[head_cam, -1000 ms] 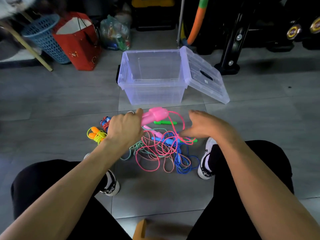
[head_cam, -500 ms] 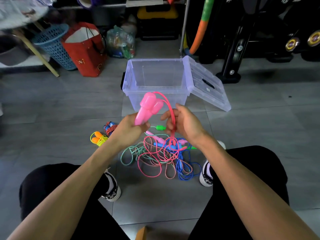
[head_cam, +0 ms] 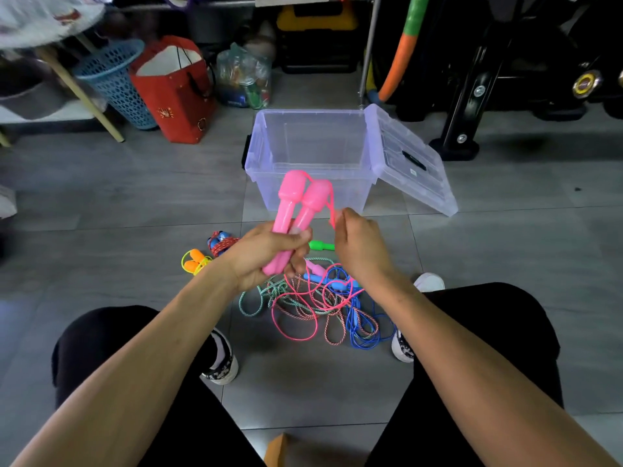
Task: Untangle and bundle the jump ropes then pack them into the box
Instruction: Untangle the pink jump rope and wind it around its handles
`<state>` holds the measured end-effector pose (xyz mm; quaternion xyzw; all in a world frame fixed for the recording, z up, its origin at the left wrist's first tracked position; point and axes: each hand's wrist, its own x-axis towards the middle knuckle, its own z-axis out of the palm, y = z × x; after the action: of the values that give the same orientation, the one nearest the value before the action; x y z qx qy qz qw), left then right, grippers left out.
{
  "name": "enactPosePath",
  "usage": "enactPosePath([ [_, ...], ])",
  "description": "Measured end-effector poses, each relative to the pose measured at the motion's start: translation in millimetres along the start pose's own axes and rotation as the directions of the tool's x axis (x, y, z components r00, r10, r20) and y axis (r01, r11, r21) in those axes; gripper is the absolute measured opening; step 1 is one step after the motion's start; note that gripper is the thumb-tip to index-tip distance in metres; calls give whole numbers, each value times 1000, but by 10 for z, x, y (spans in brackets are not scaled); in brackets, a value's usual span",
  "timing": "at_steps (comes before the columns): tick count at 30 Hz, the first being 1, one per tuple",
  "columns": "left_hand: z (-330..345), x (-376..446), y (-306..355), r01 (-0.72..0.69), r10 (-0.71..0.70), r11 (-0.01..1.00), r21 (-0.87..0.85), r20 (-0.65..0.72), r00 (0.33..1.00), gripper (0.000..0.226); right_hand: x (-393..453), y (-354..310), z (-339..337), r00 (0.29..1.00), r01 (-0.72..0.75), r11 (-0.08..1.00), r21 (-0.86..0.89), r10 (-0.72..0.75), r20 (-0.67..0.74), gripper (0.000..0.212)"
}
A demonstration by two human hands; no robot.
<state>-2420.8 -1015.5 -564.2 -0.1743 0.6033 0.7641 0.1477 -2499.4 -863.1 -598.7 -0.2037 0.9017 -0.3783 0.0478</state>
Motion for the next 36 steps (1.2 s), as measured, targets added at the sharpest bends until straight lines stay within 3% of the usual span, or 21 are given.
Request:
enactPosePath([
  [2, -31, 66, -3, -3, 0, 1000, -20, -117, 993, 8, -48, -32, 10, 990, 83, 985, -152, -63, 129, 17],
  [5, -100, 149, -43, 38, 16, 982, 187, -277, 961, 17, -133, -93, 45, 935, 279, 903, -328, -176, 309, 25],
  [10, -97, 206, -114, 141, 122, 760, 634, -352, 928, 23, -142, -118, -30, 868, 424, 775, -469, -201, 453, 20],
  [12, -87, 227, -133, 175, 176, 604, 778, -343, 923, 21, -139, -128, -60, 841, 467, 750, -469, -212, 498, 17],
  [15, -40, 235, -191, 250, 233, 260, 933, -312, 921, 9, -129, -137, -85, 811, 505, 747, -433, -239, 533, 12],
  [18, 31, 236, -226, 277, 217, -46, 960, -261, 941, 27, -101, -139, -176, 805, 496, 796, -346, -273, 527, 16],
  [23, 52, 242, -228, 239, 100, -338, 910, -218, 971, 30, -37, -79, -339, 811, 472, 829, -299, -276, 515, 14],
  [29, 69, 207, -245, -18, 63, -460, 888, 53, 997, 30, 96, 63, -477, 859, 299, 940, -167, -190, 475, 19],
  [33, 111, 172, -237, -189, 97, -572, 798, 295, 951, 37, 162, 115, -488, 858, 192, 981, -13, -161, 487, 13],
  [34, 111, 154, -238, -203, 131, -548, 811, 323, 937, 37, 178, 133, -486, 853, 150, 988, 34, -147, 500, 12],
  [36, 56, 108, -224, -280, 275, -373, 885, 394, 877, 32, 207, 186, -494, 838, 52, 987, 150, -125, 531, 11],
])
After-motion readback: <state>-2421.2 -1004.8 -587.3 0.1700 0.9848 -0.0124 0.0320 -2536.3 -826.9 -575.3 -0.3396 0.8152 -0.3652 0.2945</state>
